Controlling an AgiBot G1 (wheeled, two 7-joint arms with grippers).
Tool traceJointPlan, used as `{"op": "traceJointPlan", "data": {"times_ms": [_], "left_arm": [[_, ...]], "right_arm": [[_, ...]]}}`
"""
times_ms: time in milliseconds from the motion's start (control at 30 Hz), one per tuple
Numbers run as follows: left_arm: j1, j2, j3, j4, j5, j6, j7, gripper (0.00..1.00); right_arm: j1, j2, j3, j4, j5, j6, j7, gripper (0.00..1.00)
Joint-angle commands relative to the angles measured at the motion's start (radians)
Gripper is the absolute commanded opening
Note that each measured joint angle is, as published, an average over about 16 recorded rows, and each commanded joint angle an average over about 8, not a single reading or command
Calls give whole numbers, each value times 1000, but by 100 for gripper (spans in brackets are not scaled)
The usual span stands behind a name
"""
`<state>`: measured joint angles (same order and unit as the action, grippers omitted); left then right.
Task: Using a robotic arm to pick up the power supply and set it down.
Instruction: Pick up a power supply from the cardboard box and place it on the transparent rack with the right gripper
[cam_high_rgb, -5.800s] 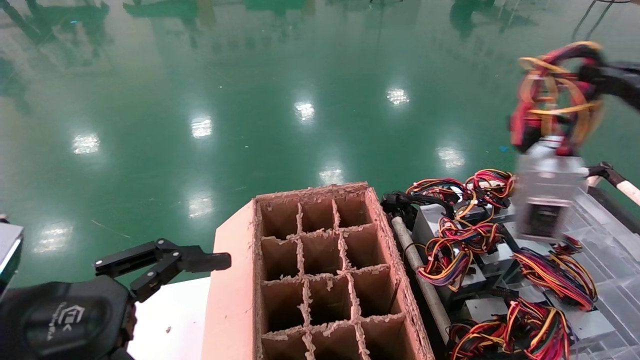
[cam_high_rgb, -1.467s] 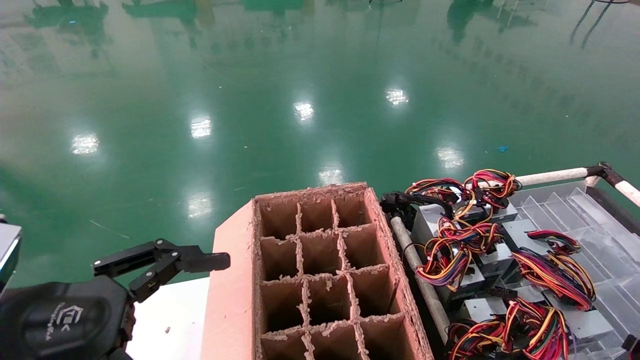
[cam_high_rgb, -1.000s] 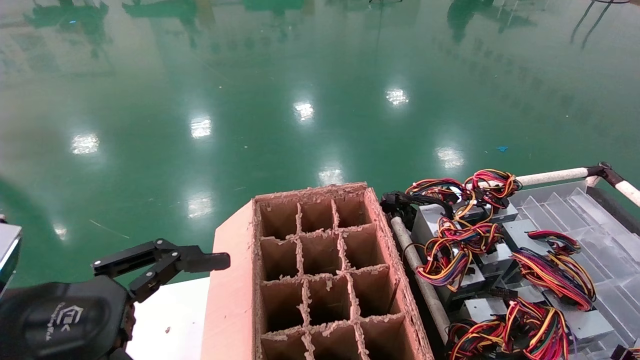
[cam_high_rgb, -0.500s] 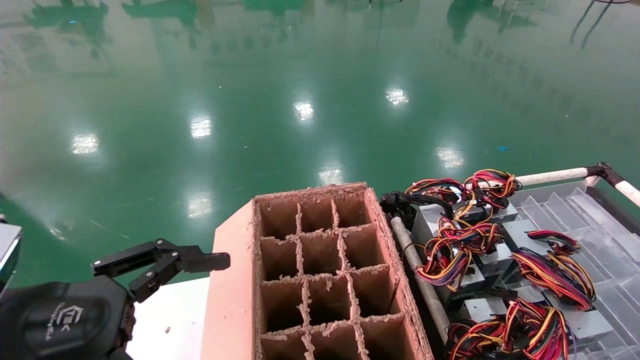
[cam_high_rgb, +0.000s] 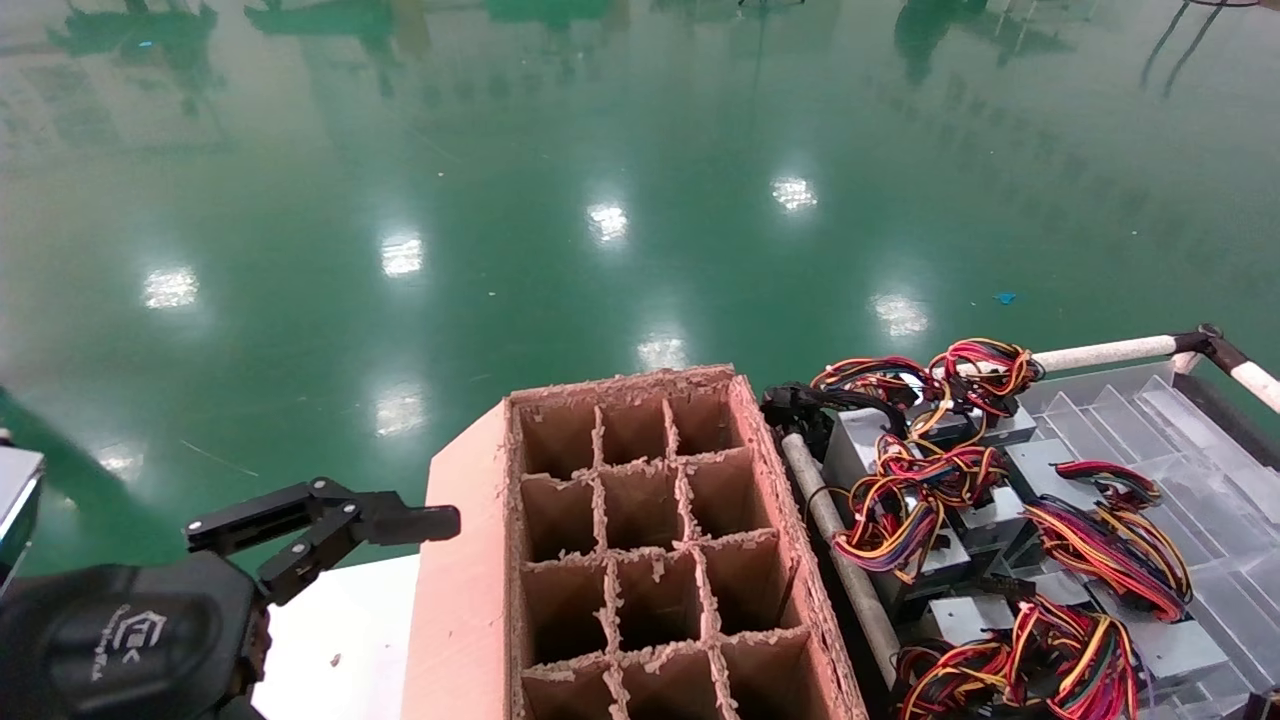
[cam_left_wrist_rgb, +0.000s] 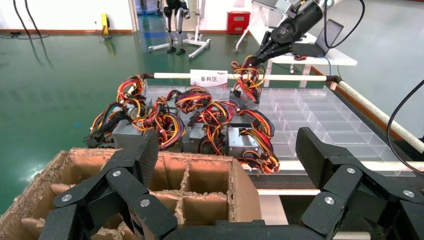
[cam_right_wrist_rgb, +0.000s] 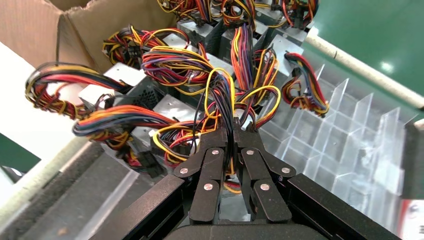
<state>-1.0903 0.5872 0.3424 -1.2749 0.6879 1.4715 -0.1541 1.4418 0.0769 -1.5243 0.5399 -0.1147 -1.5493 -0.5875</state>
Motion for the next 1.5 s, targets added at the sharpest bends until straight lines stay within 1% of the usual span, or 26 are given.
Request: {"op": "traceJointPlan", "data": {"times_ms": [33,167,267,433,600,800,1000,1233,1500], "left_arm": [[0,0,0,0,0,0,0,100],[0,0,0,0,0,0,0,100],[0,0,0,0,0,0,0,100],[0,0,0,0,0,0,0,100],[0,0,0,0,0,0,0,100],[0,0,1,0,0,0,0,100],[0,0,1,0,0,0,0,100],[0,0,1,0,-1,0,0,100],[0,0,1,0,-1,0,0,100]], "right_arm": [[-1,-2,-11,-5,16,1,-32,0],[-5,8,-45,5,58,3,-112,0],[-4,17,-71,20,94,21,-181,0],[5,27,-110,61,157,88,-298,0],[15,34,-144,131,216,162,-407,0],[20,48,-179,224,265,209,-497,0],[22,60,-196,288,288,248,-540,0],[12,37,-219,311,299,299,-553,0],[2,40,-240,307,314,306,-558,0]]}}
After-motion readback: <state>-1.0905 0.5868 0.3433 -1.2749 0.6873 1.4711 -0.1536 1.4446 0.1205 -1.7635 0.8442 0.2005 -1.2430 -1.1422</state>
